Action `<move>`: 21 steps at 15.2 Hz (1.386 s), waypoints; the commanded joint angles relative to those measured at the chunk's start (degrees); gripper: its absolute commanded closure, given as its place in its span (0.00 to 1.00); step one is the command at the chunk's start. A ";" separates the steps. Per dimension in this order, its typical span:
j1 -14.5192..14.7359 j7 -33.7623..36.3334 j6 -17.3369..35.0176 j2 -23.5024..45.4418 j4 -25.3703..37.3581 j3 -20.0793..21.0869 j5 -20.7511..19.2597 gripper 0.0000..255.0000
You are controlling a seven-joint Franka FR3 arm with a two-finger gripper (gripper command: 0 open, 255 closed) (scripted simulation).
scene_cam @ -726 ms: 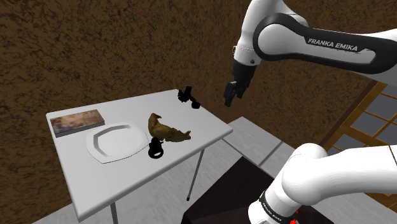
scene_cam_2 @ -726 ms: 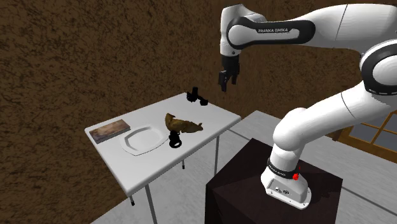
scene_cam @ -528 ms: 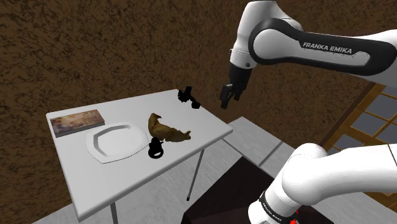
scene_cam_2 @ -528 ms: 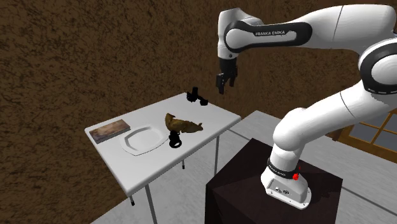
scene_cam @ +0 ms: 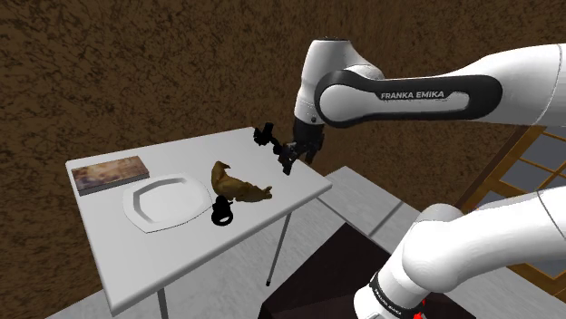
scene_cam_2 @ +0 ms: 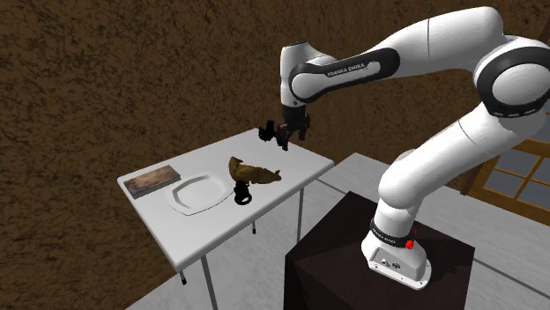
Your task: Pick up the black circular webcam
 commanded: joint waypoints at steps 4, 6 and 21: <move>0.05 7.29 8.76 7.87 0.05 4.08 1.33 0.00; -0.12 10.26 12.28 11.68 0.65 5.64 1.26 0.00; 0.10 34.87 30.42 42.59 13.87 11.39 -11.25 0.00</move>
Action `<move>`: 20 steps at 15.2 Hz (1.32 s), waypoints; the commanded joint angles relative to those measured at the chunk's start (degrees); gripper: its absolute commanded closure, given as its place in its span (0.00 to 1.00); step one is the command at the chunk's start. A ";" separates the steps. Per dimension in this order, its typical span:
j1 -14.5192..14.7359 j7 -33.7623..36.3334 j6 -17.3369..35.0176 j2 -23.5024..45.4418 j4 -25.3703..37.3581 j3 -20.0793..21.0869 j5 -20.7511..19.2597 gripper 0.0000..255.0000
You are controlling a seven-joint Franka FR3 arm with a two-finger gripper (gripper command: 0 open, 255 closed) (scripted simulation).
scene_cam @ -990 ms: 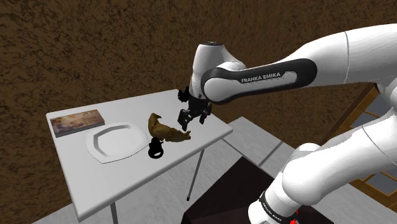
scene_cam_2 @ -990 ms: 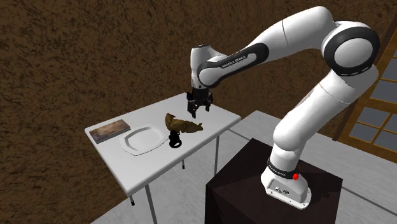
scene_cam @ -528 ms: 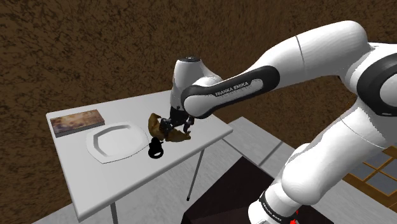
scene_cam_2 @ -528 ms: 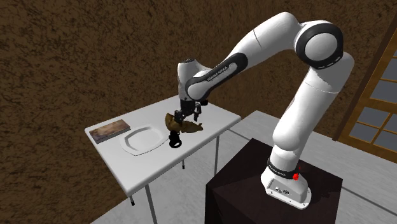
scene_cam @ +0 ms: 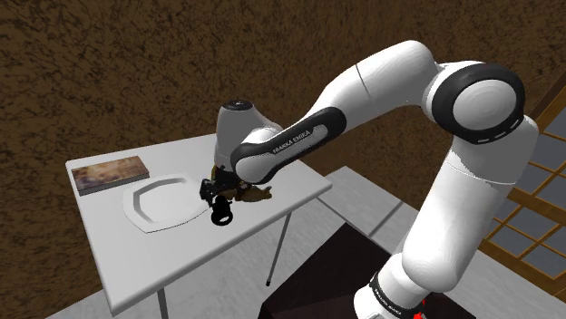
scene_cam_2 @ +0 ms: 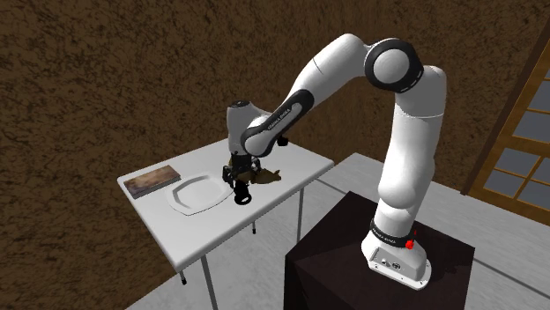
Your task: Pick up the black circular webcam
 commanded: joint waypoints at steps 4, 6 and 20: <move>0.56 2.39 3.63 3.59 -0.31 -0.74 -2.69 0.00; 0.80 3.15 4.93 4.82 -0.52 -1.09 -3.70 0.00; 0.61 2.61 4.01 3.94 -0.38 -0.82 -2.99 1.00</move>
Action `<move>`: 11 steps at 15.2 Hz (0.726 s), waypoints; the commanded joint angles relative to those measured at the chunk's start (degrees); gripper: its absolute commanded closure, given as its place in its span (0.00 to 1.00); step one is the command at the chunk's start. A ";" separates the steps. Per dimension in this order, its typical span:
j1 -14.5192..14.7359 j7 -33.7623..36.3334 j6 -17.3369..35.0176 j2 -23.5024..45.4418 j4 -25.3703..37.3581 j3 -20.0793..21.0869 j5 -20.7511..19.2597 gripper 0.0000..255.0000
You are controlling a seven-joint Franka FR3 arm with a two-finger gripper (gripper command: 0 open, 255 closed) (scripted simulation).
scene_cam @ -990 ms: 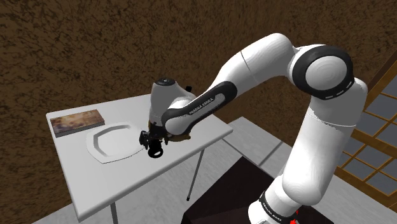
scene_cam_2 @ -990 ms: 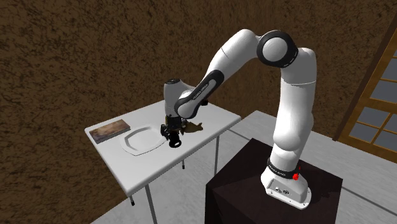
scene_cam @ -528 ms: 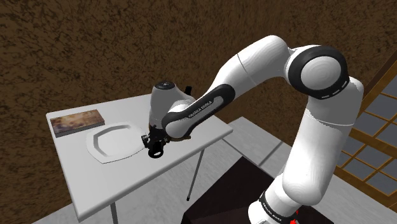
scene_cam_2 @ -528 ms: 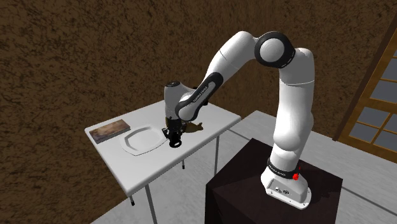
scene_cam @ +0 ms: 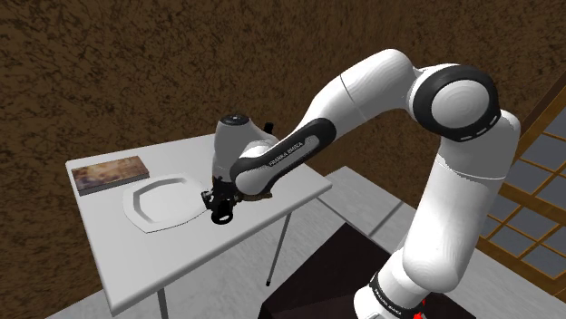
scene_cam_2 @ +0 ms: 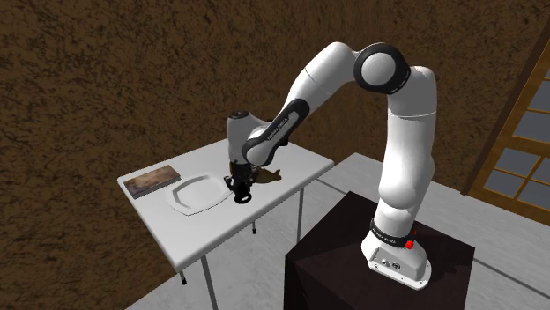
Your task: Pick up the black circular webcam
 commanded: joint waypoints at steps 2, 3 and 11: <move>-0.41 -1.14 -1.78 -1.88 0.18 0.49 1.45 1.00; -0.51 -1.50 -2.44 -2.47 0.32 0.64 1.92 1.00; -1.04 -4.07 -7.95 -6.83 1.97 1.42 5.25 1.00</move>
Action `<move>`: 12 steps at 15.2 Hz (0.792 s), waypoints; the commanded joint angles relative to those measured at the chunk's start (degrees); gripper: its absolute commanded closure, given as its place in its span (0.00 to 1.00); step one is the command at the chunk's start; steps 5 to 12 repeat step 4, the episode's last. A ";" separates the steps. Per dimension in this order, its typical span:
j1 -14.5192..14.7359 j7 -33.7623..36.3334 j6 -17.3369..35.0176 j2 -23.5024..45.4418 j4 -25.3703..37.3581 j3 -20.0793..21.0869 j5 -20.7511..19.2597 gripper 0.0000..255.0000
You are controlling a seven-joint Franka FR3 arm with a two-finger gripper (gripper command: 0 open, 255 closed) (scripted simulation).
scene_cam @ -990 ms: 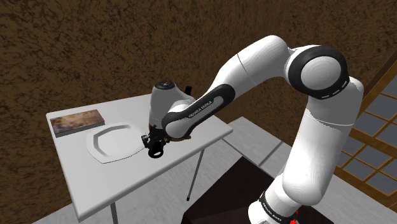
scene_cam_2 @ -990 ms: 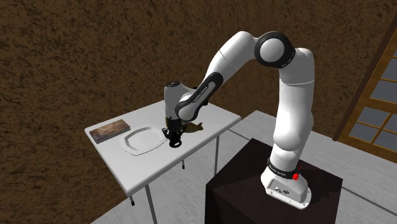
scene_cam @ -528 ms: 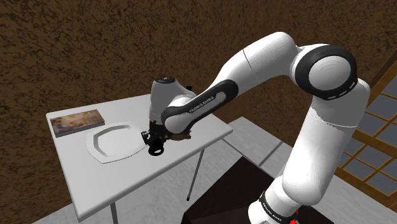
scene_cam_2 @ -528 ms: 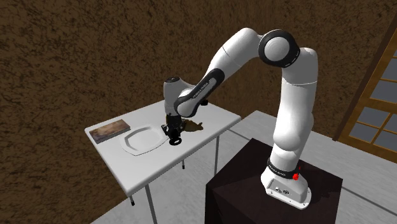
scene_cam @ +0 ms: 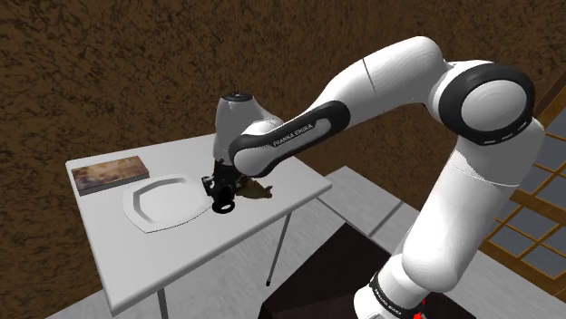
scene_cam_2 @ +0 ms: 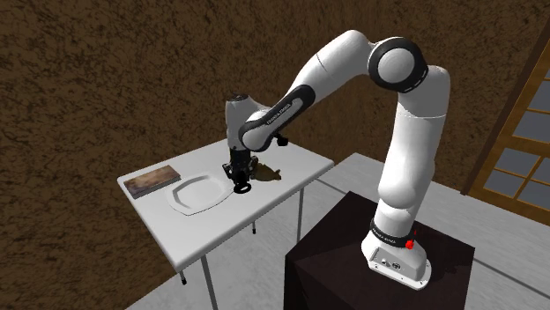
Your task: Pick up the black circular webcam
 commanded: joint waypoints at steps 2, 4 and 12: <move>-0.21 -1.01 -2.23 -1.59 0.88 0.14 1.15 1.00; -0.21 -1.05 -2.34 -1.66 0.92 0.14 1.21 1.00; -0.21 -1.05 -2.34 -1.66 0.92 0.14 1.21 1.00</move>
